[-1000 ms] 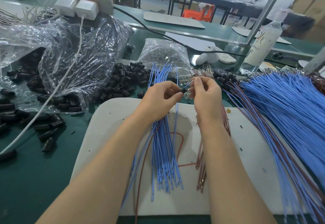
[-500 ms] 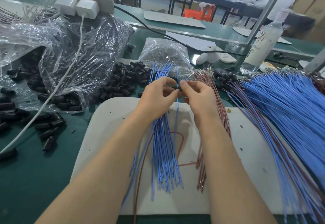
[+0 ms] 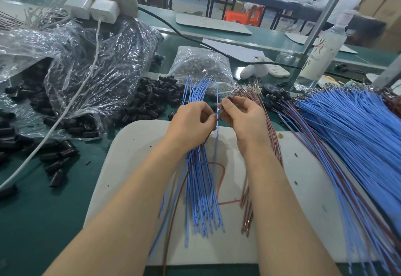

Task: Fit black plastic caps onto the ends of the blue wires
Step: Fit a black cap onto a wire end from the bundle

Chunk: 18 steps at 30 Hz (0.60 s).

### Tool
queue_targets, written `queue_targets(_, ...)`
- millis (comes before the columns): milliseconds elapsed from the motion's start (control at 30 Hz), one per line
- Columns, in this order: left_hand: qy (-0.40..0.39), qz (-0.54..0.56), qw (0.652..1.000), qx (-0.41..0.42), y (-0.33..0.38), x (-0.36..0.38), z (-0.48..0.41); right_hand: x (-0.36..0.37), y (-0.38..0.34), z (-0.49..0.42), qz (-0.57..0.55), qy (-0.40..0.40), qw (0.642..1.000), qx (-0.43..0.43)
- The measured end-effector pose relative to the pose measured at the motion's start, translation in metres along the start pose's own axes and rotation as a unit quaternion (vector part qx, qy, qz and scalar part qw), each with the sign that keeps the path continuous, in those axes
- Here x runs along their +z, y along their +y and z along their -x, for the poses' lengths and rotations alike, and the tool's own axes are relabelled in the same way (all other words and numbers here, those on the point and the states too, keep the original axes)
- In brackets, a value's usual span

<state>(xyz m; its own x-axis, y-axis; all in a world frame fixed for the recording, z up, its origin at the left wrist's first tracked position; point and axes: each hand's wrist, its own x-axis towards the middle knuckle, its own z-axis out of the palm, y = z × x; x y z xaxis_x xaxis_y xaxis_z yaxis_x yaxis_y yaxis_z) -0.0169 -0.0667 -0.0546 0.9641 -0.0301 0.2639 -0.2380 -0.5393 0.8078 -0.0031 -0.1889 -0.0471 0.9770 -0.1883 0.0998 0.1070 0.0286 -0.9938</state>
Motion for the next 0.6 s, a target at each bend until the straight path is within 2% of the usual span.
queue_targets(367,-0.009,0.006,1.000,0.001,0.0050,-0.0026,0.0023,-0.0001,-0.0014,0.0001,-0.007,0.010,1.000,-0.009)
queue_targets(600,-0.029,-0.028,0.999,0.002,0.0044,-0.0022,0.0030,-0.0029,-0.0016,-0.0022,-0.035,0.029,0.999,-0.005)
